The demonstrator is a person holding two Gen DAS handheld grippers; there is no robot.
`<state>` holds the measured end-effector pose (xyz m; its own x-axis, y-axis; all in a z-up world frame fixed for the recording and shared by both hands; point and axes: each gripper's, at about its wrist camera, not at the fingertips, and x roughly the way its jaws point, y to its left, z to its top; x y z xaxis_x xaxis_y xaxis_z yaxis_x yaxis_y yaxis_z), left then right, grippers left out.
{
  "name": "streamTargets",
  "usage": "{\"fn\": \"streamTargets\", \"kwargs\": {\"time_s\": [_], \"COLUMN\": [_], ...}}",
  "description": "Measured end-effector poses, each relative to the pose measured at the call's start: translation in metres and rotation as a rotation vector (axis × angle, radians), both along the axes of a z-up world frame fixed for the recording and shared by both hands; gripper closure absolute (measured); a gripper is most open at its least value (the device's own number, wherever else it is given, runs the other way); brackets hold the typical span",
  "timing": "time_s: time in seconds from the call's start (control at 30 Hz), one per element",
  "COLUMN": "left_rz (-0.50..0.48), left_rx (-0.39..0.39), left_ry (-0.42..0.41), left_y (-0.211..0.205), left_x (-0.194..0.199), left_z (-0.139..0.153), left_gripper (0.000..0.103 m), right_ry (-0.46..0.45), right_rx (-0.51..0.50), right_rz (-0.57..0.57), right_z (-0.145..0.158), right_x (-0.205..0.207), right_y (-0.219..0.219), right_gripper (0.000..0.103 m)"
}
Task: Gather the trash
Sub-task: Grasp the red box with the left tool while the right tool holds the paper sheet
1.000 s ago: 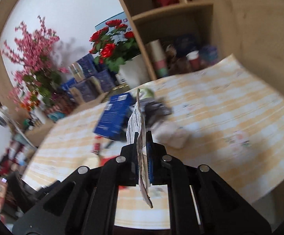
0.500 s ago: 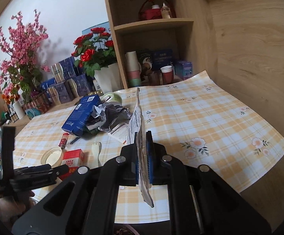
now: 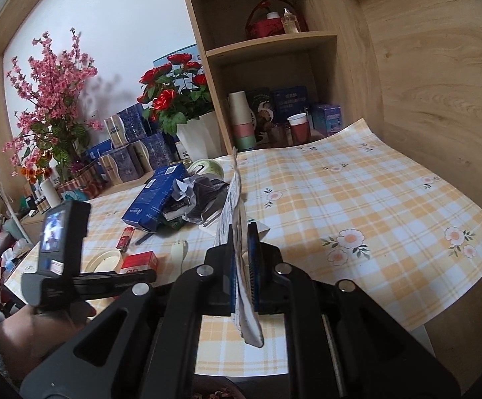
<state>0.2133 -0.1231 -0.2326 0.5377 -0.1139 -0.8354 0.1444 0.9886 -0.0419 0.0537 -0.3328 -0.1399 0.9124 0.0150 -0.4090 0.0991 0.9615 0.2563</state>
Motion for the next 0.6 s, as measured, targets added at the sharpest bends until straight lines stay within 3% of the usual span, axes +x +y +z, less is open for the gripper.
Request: {"fn": "streamTargets", "kwargs": {"time_s": [0.07,0.1,0.17,0.33,0.6], "left_rz": [-0.006,-0.017,-0.034,-0.061,-0.091], "left_rx": [0.027,0.038,0.052,-0.002,-0.101], "left_ry": [-0.002,-0.012,-0.016,-0.030,-0.105], "left_y": [-0.003,-0.005,-0.006,0.002,0.031], "left_x": [0.002,0.002,0.001,-0.011,-0.056], "left_z": [-0.003,-0.002,-0.001,0.012,0.059], "left_gripper": [0.031,0.043,0.044,0.045,0.046], "right_ry": [-0.003,-0.003,-0.004,-0.006,-0.014], "right_rx": [0.002,0.006,0.015,0.035,0.044], "right_rz": [0.003,0.003,0.001,-0.007,-0.004], "right_z": [0.000,-0.001,-0.002,-0.002,0.005], "right_x": [0.001,0.001,0.000,-0.002,-0.010], "right_y": [-0.001,-0.001,-0.004,-0.008,-0.005], "right_gripper": [0.093,0.093,0.093,0.093,0.093]}}
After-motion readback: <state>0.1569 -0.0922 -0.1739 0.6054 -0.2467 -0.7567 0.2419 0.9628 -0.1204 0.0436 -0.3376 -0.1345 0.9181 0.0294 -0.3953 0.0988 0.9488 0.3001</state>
